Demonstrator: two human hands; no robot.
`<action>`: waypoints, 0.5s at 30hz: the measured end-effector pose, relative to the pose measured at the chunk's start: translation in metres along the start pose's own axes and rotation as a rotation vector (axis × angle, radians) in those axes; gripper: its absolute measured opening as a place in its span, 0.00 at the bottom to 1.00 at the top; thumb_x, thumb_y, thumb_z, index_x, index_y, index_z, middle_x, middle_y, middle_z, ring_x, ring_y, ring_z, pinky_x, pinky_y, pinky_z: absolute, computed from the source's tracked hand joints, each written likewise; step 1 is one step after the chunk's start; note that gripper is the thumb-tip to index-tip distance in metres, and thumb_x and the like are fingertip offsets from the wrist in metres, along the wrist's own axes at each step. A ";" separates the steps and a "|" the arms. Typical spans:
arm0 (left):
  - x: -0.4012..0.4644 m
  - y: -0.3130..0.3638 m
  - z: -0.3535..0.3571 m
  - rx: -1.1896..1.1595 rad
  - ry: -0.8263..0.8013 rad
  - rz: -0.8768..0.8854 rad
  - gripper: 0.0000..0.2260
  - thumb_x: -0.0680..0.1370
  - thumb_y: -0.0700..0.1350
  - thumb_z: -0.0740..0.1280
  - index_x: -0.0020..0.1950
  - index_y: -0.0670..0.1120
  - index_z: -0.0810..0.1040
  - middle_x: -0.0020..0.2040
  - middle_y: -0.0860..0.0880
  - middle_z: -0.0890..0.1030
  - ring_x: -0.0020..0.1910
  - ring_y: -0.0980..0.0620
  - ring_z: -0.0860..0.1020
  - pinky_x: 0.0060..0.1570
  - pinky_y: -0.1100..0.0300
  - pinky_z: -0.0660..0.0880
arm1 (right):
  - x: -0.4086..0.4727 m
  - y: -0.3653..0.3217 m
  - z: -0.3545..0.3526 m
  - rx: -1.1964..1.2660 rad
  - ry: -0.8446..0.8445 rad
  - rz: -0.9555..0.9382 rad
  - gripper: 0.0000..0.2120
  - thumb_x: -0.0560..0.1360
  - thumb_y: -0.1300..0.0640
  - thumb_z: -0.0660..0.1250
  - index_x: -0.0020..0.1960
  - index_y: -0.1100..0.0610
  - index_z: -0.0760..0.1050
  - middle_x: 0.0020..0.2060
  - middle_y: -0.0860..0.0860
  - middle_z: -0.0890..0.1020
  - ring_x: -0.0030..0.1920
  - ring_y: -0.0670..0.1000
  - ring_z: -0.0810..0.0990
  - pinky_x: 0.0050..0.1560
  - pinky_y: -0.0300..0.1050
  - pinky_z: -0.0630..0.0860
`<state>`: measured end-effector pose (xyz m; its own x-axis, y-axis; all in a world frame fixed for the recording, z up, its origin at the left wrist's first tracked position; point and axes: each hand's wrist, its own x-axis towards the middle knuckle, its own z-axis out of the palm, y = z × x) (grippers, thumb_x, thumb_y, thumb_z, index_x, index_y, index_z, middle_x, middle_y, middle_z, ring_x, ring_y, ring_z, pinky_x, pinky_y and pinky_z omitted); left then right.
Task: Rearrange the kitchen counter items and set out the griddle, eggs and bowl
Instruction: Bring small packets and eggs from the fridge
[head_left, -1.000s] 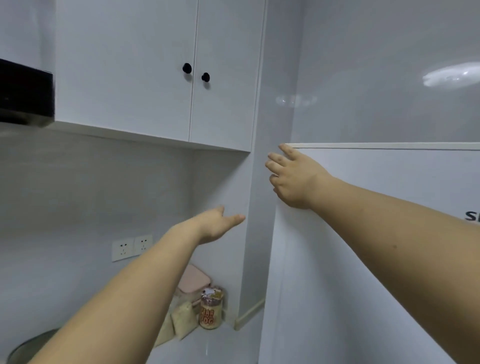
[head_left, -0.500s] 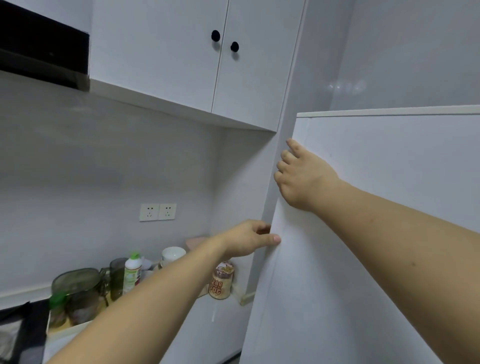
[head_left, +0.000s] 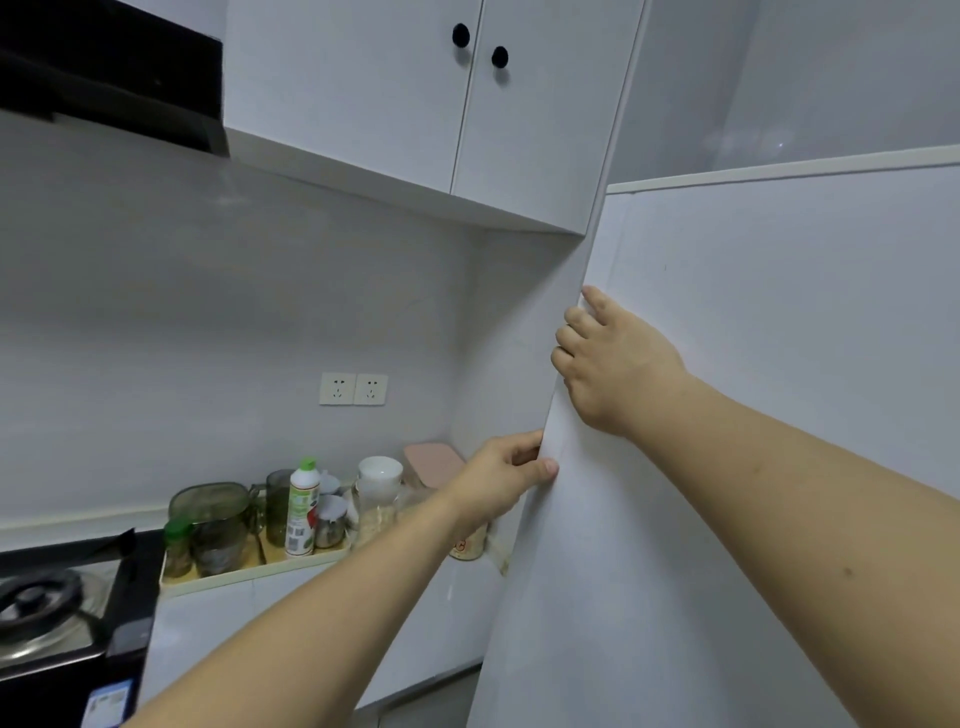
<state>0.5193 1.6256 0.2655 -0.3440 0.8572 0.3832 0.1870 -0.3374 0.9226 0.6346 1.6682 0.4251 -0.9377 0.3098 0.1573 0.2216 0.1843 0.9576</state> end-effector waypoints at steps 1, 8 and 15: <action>-0.002 0.000 0.002 -0.029 0.001 -0.004 0.15 0.81 0.37 0.62 0.68 0.42 0.75 0.62 0.46 0.81 0.63 0.49 0.78 0.64 0.57 0.73 | 0.000 -0.001 0.000 -0.009 -0.003 0.004 0.24 0.81 0.53 0.42 0.75 0.58 0.58 0.73 0.56 0.63 0.75 0.58 0.54 0.75 0.60 0.41; -0.005 -0.001 0.004 -0.119 0.015 -0.036 0.15 0.81 0.40 0.64 0.67 0.44 0.76 0.62 0.46 0.81 0.62 0.48 0.78 0.64 0.55 0.73 | 0.000 -0.004 -0.001 -0.040 -0.005 0.020 0.25 0.81 0.52 0.41 0.76 0.58 0.56 0.74 0.56 0.61 0.75 0.58 0.53 0.75 0.61 0.41; -0.008 0.004 0.005 -0.161 0.032 -0.079 0.13 0.80 0.40 0.66 0.65 0.42 0.78 0.58 0.45 0.83 0.57 0.50 0.81 0.52 0.64 0.76 | 0.000 -0.009 -0.001 -0.061 0.004 0.037 0.25 0.81 0.52 0.42 0.75 0.59 0.56 0.73 0.57 0.61 0.75 0.60 0.53 0.75 0.61 0.42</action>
<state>0.5272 1.6190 0.2660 -0.3811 0.8716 0.3083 0.0093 -0.3298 0.9440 0.6324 1.6657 0.4170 -0.9304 0.3112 0.1935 0.2393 0.1159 0.9640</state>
